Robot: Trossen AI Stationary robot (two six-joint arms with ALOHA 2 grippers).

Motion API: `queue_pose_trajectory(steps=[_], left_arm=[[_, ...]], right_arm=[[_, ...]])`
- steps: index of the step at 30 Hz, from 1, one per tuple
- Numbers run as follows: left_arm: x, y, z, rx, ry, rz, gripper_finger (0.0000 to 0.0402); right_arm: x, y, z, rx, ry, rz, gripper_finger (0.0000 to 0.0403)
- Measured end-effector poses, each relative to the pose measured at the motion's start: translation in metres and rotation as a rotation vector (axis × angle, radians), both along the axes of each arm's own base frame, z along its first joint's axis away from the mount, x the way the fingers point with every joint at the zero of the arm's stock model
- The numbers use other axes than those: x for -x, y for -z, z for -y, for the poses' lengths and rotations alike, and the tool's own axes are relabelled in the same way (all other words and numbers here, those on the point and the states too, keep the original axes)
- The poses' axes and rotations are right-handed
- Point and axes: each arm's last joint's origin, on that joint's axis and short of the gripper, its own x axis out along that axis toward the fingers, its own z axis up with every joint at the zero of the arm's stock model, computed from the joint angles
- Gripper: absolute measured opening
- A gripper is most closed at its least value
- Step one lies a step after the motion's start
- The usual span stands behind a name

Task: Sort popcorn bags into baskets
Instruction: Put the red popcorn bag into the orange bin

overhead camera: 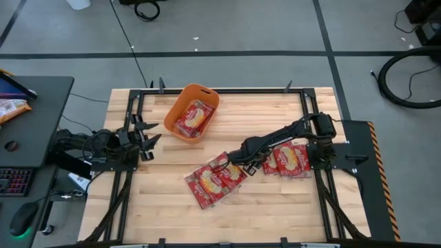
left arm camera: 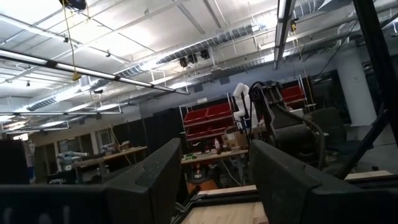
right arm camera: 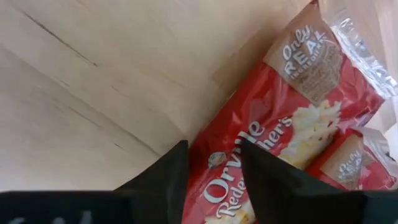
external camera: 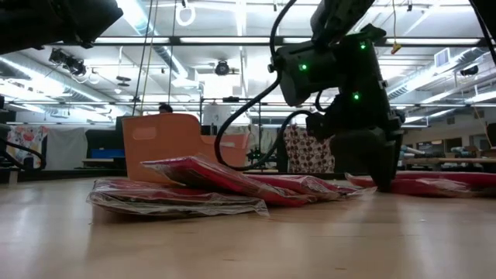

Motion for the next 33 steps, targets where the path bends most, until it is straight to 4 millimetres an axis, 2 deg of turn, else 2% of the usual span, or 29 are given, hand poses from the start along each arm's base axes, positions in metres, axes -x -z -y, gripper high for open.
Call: queue_pose_trajectory(steps=[10,13,18,23,29,33], left_arm=[[0.0,0.0,0.0,0.0,0.0,0.001,0.0194],[0.0,0.0,0.0,0.0,0.0,0.0,0.0194],[0.0,0.0,0.0,0.0,0.0,0.0,0.0194],[0.0,0.0,0.0,-0.013,-0.007,-0.003,0.0194],[0.0,0.0,0.0,-0.013,-0.006,-0.003,0.0194],[0.0,0.0,0.0,-0.01,-0.004,0.0,0.0194]], right_arm=[[0.0,-0.001,-0.005,-0.014,-0.112,-0.018,0.0012],[-0.011,-0.009,-0.01,0.007,-0.19,0.033,0.0012],[-0.032,-0.036,-0.022,0.117,-0.416,0.128,0.001],[-0.048,-0.058,-0.03,0.391,-0.709,0.139,0.0008],[-0.056,-0.065,-0.019,0.753,-0.925,-0.026,0.0009],[-0.069,-0.064,0.001,0.758,-1.051,-0.09,0.0008]])
